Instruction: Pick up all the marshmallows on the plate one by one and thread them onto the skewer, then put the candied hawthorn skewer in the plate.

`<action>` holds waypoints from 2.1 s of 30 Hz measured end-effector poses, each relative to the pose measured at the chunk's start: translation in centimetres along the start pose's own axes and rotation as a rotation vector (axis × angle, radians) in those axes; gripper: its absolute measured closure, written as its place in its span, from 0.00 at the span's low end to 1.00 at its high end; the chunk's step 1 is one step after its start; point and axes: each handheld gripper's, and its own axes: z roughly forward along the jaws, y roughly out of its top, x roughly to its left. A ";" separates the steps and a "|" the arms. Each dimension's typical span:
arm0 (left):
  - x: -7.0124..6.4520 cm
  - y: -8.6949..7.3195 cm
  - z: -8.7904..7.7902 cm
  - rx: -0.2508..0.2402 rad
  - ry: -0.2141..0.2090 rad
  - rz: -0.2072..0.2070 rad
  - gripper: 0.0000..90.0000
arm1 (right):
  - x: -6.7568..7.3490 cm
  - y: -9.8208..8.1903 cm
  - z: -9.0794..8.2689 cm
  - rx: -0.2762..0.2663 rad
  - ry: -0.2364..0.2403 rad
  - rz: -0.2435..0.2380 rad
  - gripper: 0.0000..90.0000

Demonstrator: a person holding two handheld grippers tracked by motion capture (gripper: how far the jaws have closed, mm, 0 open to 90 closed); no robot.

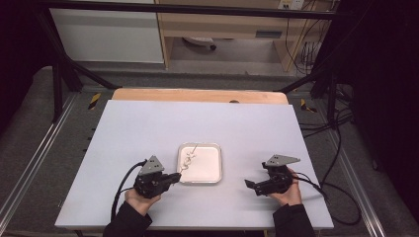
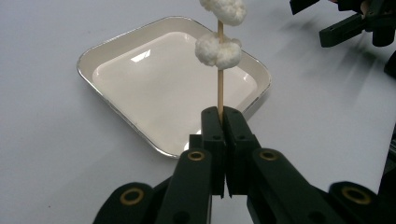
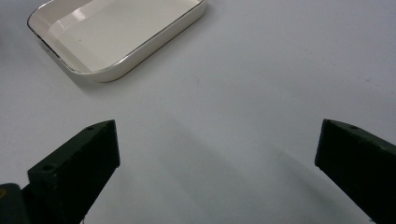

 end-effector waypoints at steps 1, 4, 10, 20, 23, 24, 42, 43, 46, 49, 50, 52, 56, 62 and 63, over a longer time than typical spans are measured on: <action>0.0 0.0 0.0 0.000 0.000 0.000 0.98 | 0.0 -0.1 -0.1 -0.006 -0.001 -0.001 0.01; 0.3 0.4 -0.1 0.015 0.001 -0.001 0.98 | -0.2 -0.2 -0.4 -0.026 0.001 0.006 0.00; 0.6 1.0 -0.1 0.027 0.007 -0.003 0.98 | -0.3 -0.5 -0.7 -0.022 -0.004 0.007 0.00; 0.7 2.9 0.5 0.060 0.015 0.012 0.98 | -0.4 -0.7 -0.9 -0.022 -0.005 0.010 0.00; 0.8 3.4 0.9 0.070 0.019 0.011 0.98 | -0.5 -0.7 -0.9 -0.026 -0.005 0.013 0.00; 0.9 3.7 1.2 0.076 0.023 0.009 0.98 | -0.5 -0.7 -0.9 -0.025 -0.005 0.014 0.00; 1.9 4.7 4.7 0.161 0.058 -0.028 0.98 | -0.5 -0.9 -1.0 -0.022 -0.002 0.011 0.00; 2.0 4.7 4.8 0.170 0.061 -0.027 0.98 | -0.5 -0.9 -1.0 -0.020 -0.001 0.011 0.00; 2.0 4.6 5.4 0.196 0.069 -0.027 0.98 | -0.5 -0.9 -0.9 -0.020 0.001 0.008 0.01; 1.8 4.5 5.9 0.222 0.078 -0.017 0.98 | -0.5 -0.9 -0.8 -0.018 0.002 0.010 0.00; 1.7 4.5 6.2 0.238 0.087 -0.012 0.98 | -0.5 -0.9 -0.9 -0.017 0.003 0.011 0.01; 1.5 4.4 6.4 0.246 0.094 -0.014 0.98 | -0.5 -0.9 -0.9 -0.021 0.003 0.009 0.01; 1.5 4.3 7.0 0.286 0.102 -0.015 0.98 | -0.5 -0.9 -0.9 -0.021 0.004 0.009 0.00; 1.4 4.1 7.5 0.343 0.124 -0.018 0.98 | -0.5 -1.0 -0.8 -0.015 0.004 0.012 0.01; 1.3 4.0 7.6 0.347 0.129 -0.018 0.98 | -0.5 -1.0 -0.8 -0.013 0.004 0.013 0.01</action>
